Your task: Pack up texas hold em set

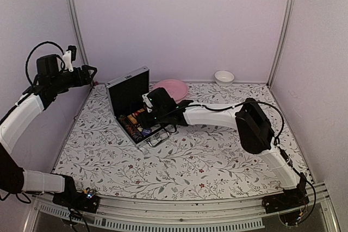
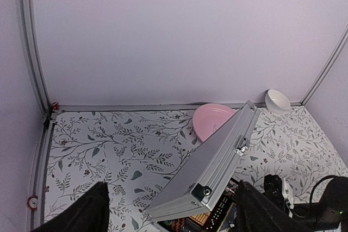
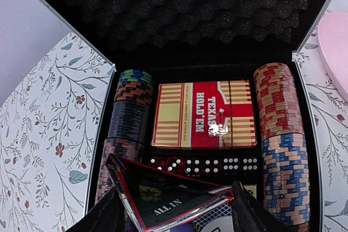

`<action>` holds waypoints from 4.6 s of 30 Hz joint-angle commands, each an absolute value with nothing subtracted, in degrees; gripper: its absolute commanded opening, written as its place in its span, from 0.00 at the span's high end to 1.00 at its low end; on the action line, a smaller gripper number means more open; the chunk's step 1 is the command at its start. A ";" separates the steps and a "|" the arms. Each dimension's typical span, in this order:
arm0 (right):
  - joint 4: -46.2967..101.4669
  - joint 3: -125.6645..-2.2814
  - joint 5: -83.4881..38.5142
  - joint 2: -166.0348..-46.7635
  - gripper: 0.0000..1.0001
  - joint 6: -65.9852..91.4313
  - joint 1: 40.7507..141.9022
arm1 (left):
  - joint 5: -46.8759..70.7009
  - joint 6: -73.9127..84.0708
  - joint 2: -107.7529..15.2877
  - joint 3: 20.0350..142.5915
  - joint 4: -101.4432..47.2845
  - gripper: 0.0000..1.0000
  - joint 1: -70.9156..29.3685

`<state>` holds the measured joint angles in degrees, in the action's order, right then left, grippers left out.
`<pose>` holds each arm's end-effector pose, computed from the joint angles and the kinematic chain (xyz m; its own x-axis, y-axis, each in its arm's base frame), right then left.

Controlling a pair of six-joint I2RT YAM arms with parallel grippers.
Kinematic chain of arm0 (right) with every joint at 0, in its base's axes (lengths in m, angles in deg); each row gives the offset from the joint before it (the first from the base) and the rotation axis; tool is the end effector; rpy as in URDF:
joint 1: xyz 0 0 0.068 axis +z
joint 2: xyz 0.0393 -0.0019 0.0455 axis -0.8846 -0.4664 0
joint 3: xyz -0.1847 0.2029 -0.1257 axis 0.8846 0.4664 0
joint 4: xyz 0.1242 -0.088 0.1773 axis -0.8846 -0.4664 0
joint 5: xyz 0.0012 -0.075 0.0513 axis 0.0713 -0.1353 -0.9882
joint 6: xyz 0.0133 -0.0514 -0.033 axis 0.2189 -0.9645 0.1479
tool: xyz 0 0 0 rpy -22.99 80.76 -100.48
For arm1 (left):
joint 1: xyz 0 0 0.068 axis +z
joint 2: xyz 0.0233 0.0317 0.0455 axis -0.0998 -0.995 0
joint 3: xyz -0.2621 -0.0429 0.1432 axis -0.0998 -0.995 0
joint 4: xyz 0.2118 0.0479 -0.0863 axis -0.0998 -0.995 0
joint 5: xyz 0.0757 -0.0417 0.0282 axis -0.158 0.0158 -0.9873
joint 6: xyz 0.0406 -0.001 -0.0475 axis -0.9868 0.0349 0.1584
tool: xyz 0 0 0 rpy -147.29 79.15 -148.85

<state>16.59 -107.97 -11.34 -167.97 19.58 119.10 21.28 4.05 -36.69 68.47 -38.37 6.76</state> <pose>0.3164 0.4801 0.1938 -0.4926 -0.3236 -0.8079 -0.7124 0.6831 0.1607 0.2356 -0.0103 0.3843 -0.3166 -0.1803 -0.9313 0.2201 0.9410 -0.2569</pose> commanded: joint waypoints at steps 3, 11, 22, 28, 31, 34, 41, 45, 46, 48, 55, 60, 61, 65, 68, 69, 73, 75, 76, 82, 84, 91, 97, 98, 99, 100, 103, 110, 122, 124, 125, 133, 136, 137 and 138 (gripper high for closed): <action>21.38 -111.37 -14.97 -171.39 0.37 17.80 116.50 | 22.77 3.69 -35.60 69.45 -38.24 0.20 7.48; 23.01 -114.80 -18.01 -175.12 0.37 17.33 115.62 | 23.07 3.87 -35.94 69.49 -38.32 0.20 7.66; 26.49 -117.31 -20.73 -178.56 0.36 16.83 115.54 | 23.92 4.40 -36.57 69.61 -38.41 0.20 7.98; 29.03 -119.41 -21.50 -180.36 0.36 16.95 115.17 | 24.28 4.57 -36.92 69.61 -38.48 0.20 8.21; 30.04 -120.22 -21.60 -181.08 0.36 17.11 114.95 | 24.52 4.74 -37.01 69.62 -38.35 0.20 8.26; 30.26 -121.23 -21.69 -181.94 0.35 17.07 114.67 | 24.94 4.91 -37.10 69.61 -38.33 0.20 8.40; 31.52 -121.32 -21.86 -182.20 0.24 16.56 114.32 | 25.57 5.10 -37.18 69.66 -38.24 0.20 8.55; 31.73 -121.32 -21.87 -181.87 0.20 16.39 114.06 | 25.63 5.19 -37.18 69.61 -38.24 0.20 8.80; 31.71 -121.32 -21.88 -181.61 0.20 16.37 114.06 | 25.82 5.23 -37.18 69.62 -38.17 0.20 8.87; 31.61 -121.32 -21.96 -180.98 0.18 16.29 114.04 | 26.31 5.11 -37.18 69.60 -37.92 0.20 8.96; 33.07 -110.71 -19.01 -170.14 0.12 15.59 114.11 | 33.04 4.35 -36.88 68.95 -35.54 0.20 8.98; 44.49 -86.62 -16.15 -150.99 0.08 14.85 113.81 | 42.24 4.48 -38.21 68.80 -33.53 0.16 8.93; 44.45 -83.74 -15.84 -148.10 0.07 14.55 113.56 | 43.49 4.81 -38.59 68.67 -33.01 0.13 8.90; 44.35 -69.69 -14.82 -136.23 0.06 14.92 111.80 | 44.83 5.19 -40.07 68.45 -32.30 0.12 8.53; 44.92 -59.75 -13.99 -128.46 0.04 17.71 108.84 | 43.81 4.81 -41.16 68.43 -32.70 0.12 8.30; 45.11 -56.57 -14.05 -126.02 0.04 18.89 107.62 | 42.96 4.55 -41.43 68.59 -32.98 0.12 8.09; 45.14 -45.10 -14.31 -117.79 0.04 22.31 102.06 | 40.37 4.71 -43.67 70.73 -34.54 0.12 6.72; 45.15 -40.39 -14.93 -114.06 0.05 23.63 99.23 | 40.27 5.45 -45.47 73.10 -35.98 0.12 5.71; 45.14 -38.22 -14.96 -112.43 0.05 24.08 98.02 | 41.31 5.65 -46.64 74.33 -36.55 0.12 5.28; 45.23 -29.51 -16.52 -104.34 0.05 25.28 91.45 | 41.04 6.16 -56.50 85.24 -46.69 0.15 2.92; 45.72 -27.72 -16.48 -102.64 0.05 24.99 90.68 | 38.21 7.17 -58.97 87.60 -48.99 0.16 2.39; 49.10 -24.64 -18.06 -101.01 0.05 25.32 89.89 | 40.63 10.18 -62.63 89.60 -49.49 0.17 0.65; 50.43 -24.81 -19.06 -102.12 0.05 26.27 89.84 | 42.56 10.20 -63.75 87.42 -50.97 0.17 -0.92; 50.56 -24.79 -19.13 -102.12 0.05 26.42 89.79 | 42.74 10.14 -63.54 86.71 -50.99 0.17 -1.32; 50.63 -24.73 -19.10 -102.06 0.05 26.50 89.80 | 42.95 10.07 -63.29 86.02 -50.98 0.17 -1.71; 50.66 -24.78 -19.11 -101.94 0.05 26.56 89.80 | 43.63 9.91 -62.89 85.34 -50.98 0.17 -2.25; 50.66 -24.81 -18.94 -101.83 0.05 26.63 89.80 | 46.53 9.23 -61.85 83.21 -50.86 0.17 -3.98; 50.61 -25.35 -19.48 -102.69 0.05 27.67 89.80 | 48.89 7.34 -62.31 78.50 -51.97 0.21 -12.06; 46.25 -29.35 -27.29 -105.89 0.09 29.85 90.01 | 23.94 2.92 -62.07 78.68 -54.24 0.23 -20.47; 46.16 -29.56 -28.15 -106.20 0.10 30.73 90.47 | 19.53 2.24 -63.70 77.72 -54.16 0.24 -20.36; 46.21 -29.71 -28.73 -106.58 0.10 31.73 90.75 | 18.08 2.05 -64.25 77.23 -53.40 0.24 -20.14; 47.13 -35.70 -34.08 -116.04 0.16 34.85 98.40 | 17.51 2.30 -71.08 82.55 -51.12 0.20 -15.84; 47.53 -39.42 -36.59 -121.16 0.18 35.50 102.18 | 19.69 2.14 -73.28 84.80 -52.67 0.20 -15.12; 47.64 -41.21 -37.24 -122.79 0.18 35.67 103.50 | 20.38 1.75 -73.46 84.91 -52.80 0.21 -15.15; 47.68 -42.63 -37.78 -124.55 0.18 35.69 104.62 | 21.30 1.56 -73.50 84.76 -52.82 0.23 -15.19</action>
